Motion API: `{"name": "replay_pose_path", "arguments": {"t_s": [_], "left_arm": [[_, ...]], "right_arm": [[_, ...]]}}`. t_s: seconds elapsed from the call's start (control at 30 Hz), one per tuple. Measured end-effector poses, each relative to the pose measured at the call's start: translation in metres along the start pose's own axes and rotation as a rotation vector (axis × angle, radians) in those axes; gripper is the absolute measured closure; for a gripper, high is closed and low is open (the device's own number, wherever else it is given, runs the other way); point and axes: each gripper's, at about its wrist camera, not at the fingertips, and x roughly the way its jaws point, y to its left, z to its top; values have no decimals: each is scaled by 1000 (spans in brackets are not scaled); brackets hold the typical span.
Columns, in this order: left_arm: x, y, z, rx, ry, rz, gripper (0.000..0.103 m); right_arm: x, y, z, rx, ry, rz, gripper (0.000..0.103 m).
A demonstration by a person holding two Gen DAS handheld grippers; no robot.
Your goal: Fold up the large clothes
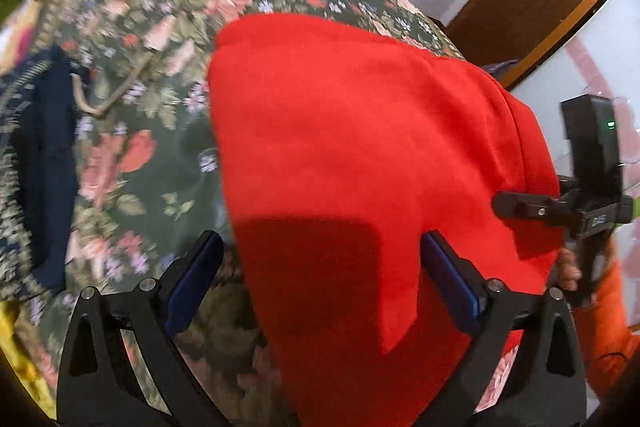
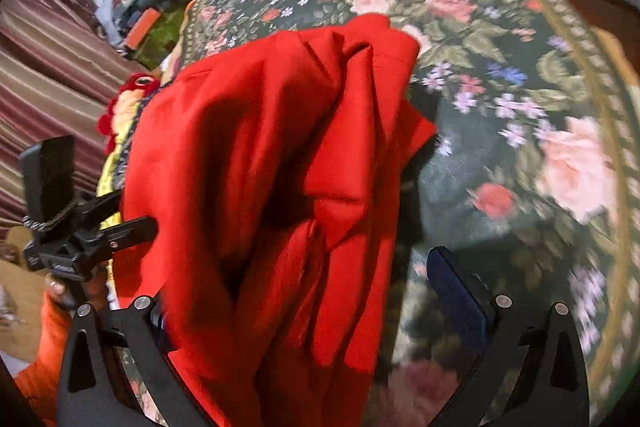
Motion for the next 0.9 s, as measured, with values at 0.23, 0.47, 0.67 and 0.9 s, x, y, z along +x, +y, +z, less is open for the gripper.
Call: {"name": "replay_pose_path", "arguments": {"t_s": [0.23,0.47,0.67,0.9], "left_arm": [[20,9,21,-39,31,-134,6],[8,15,22,-120,-34,-203,35],[-34,6,18,-92,-111,-213,57],[-128,18,8,-71,-276,-179,58]], "right_arm": [[13,-6,22,23,-26,131,3],[17,8,29,41,-46,154,54],[-13,47,32,-2,-107,161,72],[-53,133,43,-112,-196,165,74]]}}
